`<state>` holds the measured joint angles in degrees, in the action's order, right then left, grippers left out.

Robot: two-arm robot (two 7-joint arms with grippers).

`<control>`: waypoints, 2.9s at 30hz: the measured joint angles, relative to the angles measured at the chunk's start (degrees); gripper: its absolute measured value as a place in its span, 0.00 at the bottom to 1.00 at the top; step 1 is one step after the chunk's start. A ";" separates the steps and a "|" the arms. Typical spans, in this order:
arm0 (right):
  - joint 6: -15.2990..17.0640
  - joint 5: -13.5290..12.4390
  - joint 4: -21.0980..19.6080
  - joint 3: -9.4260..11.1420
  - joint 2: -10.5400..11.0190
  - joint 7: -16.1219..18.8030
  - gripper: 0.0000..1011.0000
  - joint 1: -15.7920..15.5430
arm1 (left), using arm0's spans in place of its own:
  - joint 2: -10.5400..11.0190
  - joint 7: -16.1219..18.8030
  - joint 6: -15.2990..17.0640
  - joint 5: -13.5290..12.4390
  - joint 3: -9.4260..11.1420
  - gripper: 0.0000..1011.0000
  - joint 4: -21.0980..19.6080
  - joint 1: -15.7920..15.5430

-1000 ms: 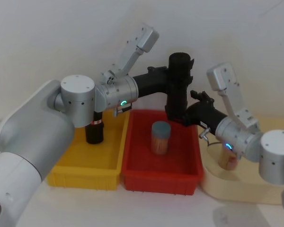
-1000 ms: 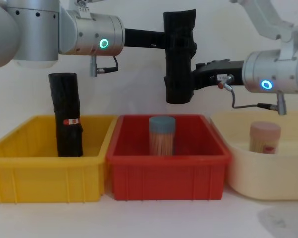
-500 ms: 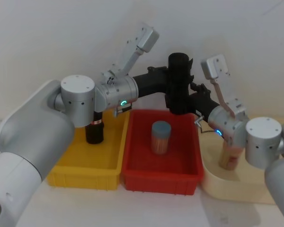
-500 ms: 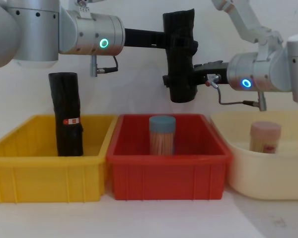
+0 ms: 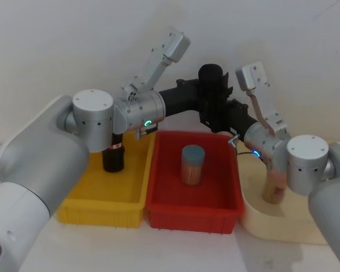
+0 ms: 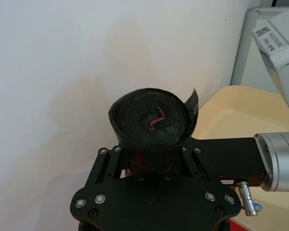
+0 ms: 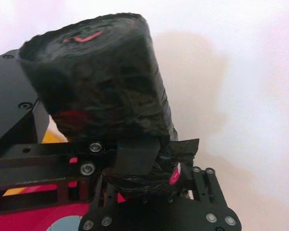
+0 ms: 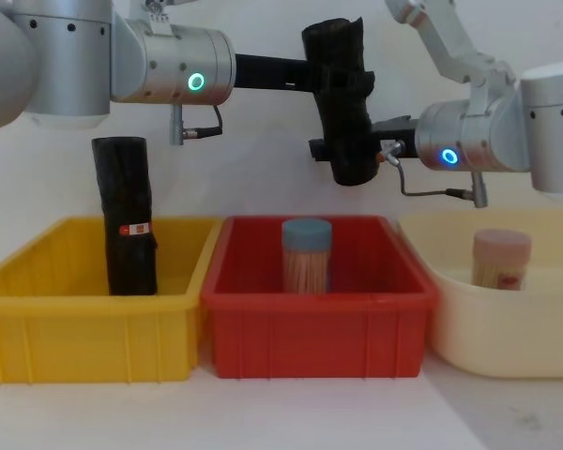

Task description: Pick up the garbage bag with the one hand and transfer it to the other hand.

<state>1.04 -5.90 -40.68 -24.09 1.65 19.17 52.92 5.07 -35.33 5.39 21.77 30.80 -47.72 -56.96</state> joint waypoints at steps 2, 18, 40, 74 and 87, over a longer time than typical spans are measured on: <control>-0.12 0.02 0.36 0.01 -0.13 -0.01 0.63 0.19 | -0.01 0.00 0.00 0.00 -0.01 0.44 0.00 0.00; 1.71 0.07 -3.34 0.67 0.95 0.52 0.56 -1.81 | 0.00 -0.04 0.01 0.01 0.01 0.74 0.00 0.01; 7.10 2.08 -10.46 3.86 3.95 -6.00 0.56 -5.53 | 0.00 -0.03 0.01 0.00 0.00 0.99 0.00 0.01; 22.40 5.11 -26.03 9.44 14.57 -9.83 0.55 -14.26 | -0.01 -0.03 0.01 0.00 0.00 0.99 0.00 0.01; 25.38 4.96 -29.87 9.66 16.54 -7.30 0.88 -16.54 | 0.00 -0.03 0.01 0.01 0.00 0.99 -0.01 0.01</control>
<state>26.42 -0.94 -70.55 -14.43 18.19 11.87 36.37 5.07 -35.36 5.40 21.78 30.81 -47.73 -56.95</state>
